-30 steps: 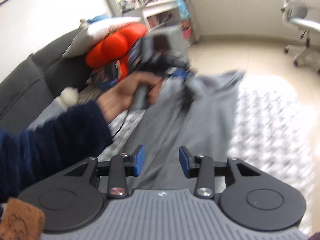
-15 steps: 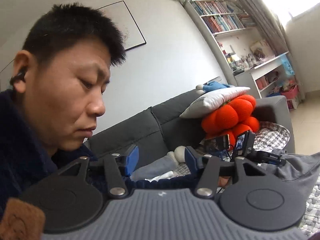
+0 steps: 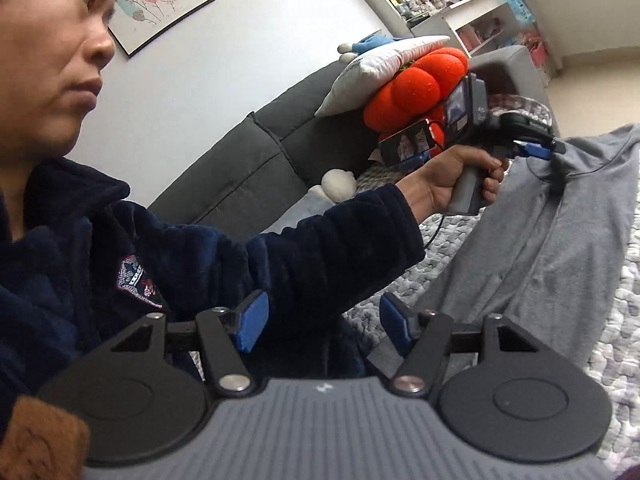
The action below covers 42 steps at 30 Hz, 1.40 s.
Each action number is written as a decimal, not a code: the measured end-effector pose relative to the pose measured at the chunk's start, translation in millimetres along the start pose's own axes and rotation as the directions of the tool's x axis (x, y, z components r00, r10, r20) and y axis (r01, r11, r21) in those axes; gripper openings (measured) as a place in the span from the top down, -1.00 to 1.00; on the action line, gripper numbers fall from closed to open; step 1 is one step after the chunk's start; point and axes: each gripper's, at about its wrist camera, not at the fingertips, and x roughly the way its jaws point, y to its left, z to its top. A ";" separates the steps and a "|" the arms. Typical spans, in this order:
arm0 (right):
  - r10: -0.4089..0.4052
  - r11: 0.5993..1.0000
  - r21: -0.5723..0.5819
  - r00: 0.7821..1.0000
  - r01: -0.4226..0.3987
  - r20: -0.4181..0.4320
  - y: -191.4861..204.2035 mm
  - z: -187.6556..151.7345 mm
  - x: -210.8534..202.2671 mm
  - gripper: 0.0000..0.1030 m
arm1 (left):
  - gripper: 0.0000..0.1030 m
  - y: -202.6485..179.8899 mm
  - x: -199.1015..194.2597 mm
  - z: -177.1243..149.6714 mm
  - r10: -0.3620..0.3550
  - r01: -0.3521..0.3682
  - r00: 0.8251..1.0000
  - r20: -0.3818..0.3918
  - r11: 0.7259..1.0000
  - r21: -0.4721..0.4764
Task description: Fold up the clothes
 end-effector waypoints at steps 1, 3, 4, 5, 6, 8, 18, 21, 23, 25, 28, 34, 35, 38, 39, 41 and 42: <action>-0.015 1.000 -0.003 1.000 0.015 0.008 3.8 -0.7 -7.2 -0.28 | 0.36 -0.5 -3.8 -0.1 0.001 -0.001 1.000 0.003 1.000 -0.004; -0.025 1.000 -0.012 0.999 0.026 0.027 11.2 -3.5 -21.4 -0.28 | 0.35 0.6 -12.0 -0.2 0.002 -0.002 1.000 0.010 1.000 -0.013; -0.011 1.000 -0.029 0.999 0.012 0.039 17.9 -4.9 -29.0 -0.28 | 0.34 1.3 -15.9 -0.2 0.003 -0.003 1.000 0.013 1.000 -0.018; 0.003 0.999 -0.045 0.999 -0.001 0.051 24.7 -6.3 -36.6 -0.28 | 0.33 2.7 -19.1 -0.4 0.006 -0.006 1.000 0.014 1.000 -0.022; 0.013 0.998 -0.063 0.998 -0.009 0.064 31.1 -6.9 -43.3 -0.28 | 0.32 4.3 -21.9 -1.0 0.008 -0.008 1.000 0.013 1.000 -0.026; 0.019 0.995 -0.101 0.996 -0.009 0.092 43.0 -5.9 -54.5 -0.28 | 0.31 6.4 -25.7 -2.2 0.017 -0.017 1.000 0.009 0.999 -0.029; -0.642 0.751 -0.277 0.761 0.599 -0.096 0.6 -24.5 61.9 -0.39 | 0.31 -2.6 -22.0 -11.8 0.042 -0.042 0.999 -0.014 0.999 -0.014; -0.713 0.689 -0.365 0.676 0.626 -0.186 -44.1 -45.7 125.3 0.29 | 0.31 -5.4 -19.5 -13.1 0.044 -0.045 0.999 -0.012 0.999 -0.004; -0.697 0.709 -0.365 0.679 0.603 -0.233 -63.7 -58.1 148.2 0.52 | 0.31 -6.4 -17.3 -13.5 0.049 -0.049 0.999 -0.014 0.999 0.001; -0.670 0.734 -0.393 0.684 0.553 -0.288 -73.9 -72.1 168.1 0.50 | 0.31 -5.6 -14.0 -15.3 0.052 -0.052 0.998 -0.019 0.999 0.001; -0.637 0.751 -0.456 0.705 0.477 -0.312 -69.4 -67.5 168.6 0.48 | 0.31 -5.5 -9.8 -18.9 0.050 -0.050 0.998 -0.025 0.999 0.004; -0.574 0.794 -0.325 0.810 0.514 -0.121 -84.2 39.7 95.4 0.38 | 0.31 -2.7 -3.7 -15.2 0.041 -0.041 0.999 -0.002 0.999 -0.018; -0.571 0.797 -0.307 0.815 0.520 -0.102 -91.6 58.0 83.6 0.35 | 0.31 -2.7 -3.2 -13.5 0.039 -0.039 0.999 0.006 0.999 -0.025; -0.524 0.840 -0.239 0.842 0.487 -0.125 -126.6 105.1 51.8 0.28 | 0.31 -3.3 0.6 -10.8 0.034 -0.034 0.999 0.018 0.999 -0.033; -0.500 0.855 -0.234 0.856 0.464 -0.131 -133.1 115.1 43.9 0.20 | 0.31 -4.0 2.8 -10.7 0.035 -0.034 0.999 0.016 0.999 -0.031; -0.434 0.882 -0.269 0.890 0.388 -0.137 -130.6 121.4 34.1 0.11 | 0.31 -5.5 8.1 -11.0 0.044 -0.044 0.999 0.009 0.999 -0.021; -0.400 0.892 -0.286 0.905 0.350 -0.141 -129.3 124.5 29.2 0.10 | 0.31 -6.4 11.5 -11.7 0.056 -0.056 0.998 0.003 0.998 -0.009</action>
